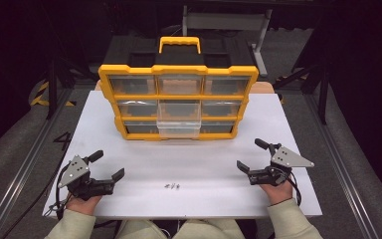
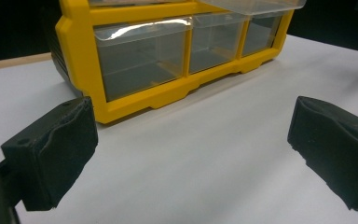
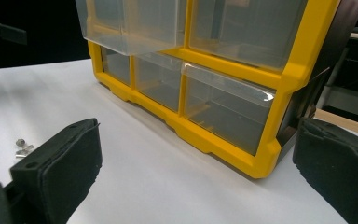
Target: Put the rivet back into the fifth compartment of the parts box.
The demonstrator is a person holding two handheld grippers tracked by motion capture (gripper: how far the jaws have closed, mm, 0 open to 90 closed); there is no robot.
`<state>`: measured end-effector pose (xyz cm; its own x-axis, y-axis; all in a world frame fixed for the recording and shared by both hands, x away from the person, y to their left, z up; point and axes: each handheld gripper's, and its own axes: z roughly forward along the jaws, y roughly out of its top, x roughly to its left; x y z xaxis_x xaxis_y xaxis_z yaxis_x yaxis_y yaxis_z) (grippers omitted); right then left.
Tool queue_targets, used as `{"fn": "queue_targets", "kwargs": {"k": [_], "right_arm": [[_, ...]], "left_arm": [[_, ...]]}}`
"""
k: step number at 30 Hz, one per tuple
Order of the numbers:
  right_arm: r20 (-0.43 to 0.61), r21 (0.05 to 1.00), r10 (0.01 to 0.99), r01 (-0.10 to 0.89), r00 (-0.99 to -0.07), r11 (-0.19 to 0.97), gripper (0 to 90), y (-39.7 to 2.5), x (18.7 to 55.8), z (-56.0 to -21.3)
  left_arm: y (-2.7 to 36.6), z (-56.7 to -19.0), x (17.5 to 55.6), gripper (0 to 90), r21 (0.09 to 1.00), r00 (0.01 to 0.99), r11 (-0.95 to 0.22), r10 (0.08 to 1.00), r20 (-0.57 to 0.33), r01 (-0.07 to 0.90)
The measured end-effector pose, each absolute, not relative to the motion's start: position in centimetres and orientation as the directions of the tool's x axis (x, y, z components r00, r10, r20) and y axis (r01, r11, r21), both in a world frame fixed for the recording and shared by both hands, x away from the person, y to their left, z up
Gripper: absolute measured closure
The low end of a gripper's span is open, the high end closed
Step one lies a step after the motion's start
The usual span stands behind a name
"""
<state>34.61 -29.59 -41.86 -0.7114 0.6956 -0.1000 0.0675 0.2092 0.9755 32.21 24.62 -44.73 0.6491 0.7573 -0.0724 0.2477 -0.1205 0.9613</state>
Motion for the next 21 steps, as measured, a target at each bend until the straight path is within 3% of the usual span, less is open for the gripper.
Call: {"fn": "queue_targets", "kwargs": {"k": [6, 21], "right_arm": [[-0.103, 0.975, 0.690, 0.066, -0.716, 0.214, 1.8, -29.4, 34.5, -41.9], [-0.091, 0.974, 0.648, 0.069, -0.756, 0.218, 1.8, -26.3, 34.5, -40.1]], "left_arm": [[24.6, -44.3, 32.0, 1.7, 0.969, 0.656, -0.142, 0.754, -0.026, 0.201], [24.5, -44.2, 32.0, 2.1, 0.971, 0.664, -0.147, 0.747, -0.017, 0.191]]}}
